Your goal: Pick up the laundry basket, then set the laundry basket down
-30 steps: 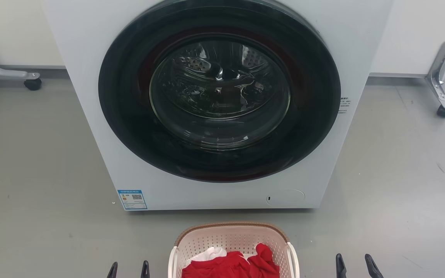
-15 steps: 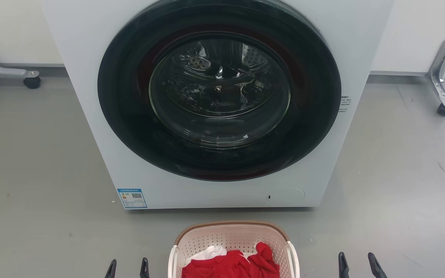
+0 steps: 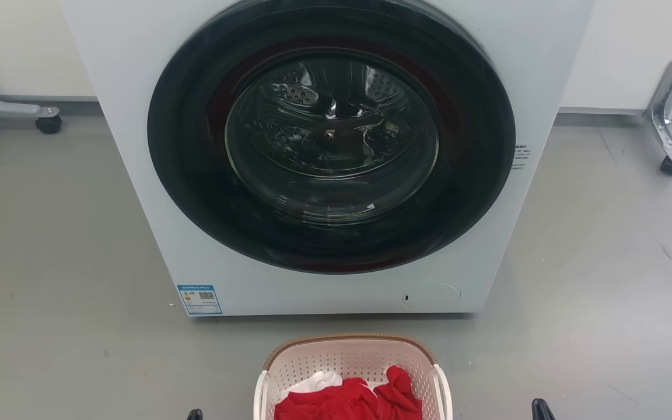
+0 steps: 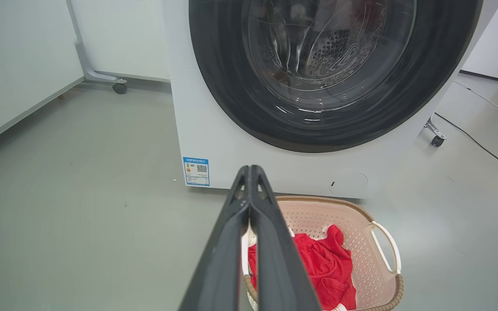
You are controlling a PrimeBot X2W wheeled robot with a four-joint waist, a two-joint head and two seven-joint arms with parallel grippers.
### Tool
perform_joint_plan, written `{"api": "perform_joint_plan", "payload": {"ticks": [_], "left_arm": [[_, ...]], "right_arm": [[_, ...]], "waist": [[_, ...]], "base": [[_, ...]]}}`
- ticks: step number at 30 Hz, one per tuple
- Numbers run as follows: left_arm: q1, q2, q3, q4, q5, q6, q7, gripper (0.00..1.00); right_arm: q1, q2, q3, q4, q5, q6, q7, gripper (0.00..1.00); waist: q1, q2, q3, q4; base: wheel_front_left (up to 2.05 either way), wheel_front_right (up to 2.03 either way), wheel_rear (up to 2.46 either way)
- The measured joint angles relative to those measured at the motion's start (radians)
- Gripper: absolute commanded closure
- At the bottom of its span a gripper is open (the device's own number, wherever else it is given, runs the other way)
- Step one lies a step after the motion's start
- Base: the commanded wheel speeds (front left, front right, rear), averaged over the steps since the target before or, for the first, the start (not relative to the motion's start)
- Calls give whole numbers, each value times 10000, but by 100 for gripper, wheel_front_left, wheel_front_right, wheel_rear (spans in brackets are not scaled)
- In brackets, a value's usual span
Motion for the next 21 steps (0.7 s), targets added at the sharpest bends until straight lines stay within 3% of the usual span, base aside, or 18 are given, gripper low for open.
{"api": "perform_joint_plan", "payload": {"ticks": [21], "left_arm": [[-274, -59, 725, 173, -2832, -541, 865, 100]], "right_arm": [[-357, 21, -775, 247, 3145, 537, 807, 100]], "waist": [[0, 0, -1, -70]], "base": [[0, 0, 0]]}}
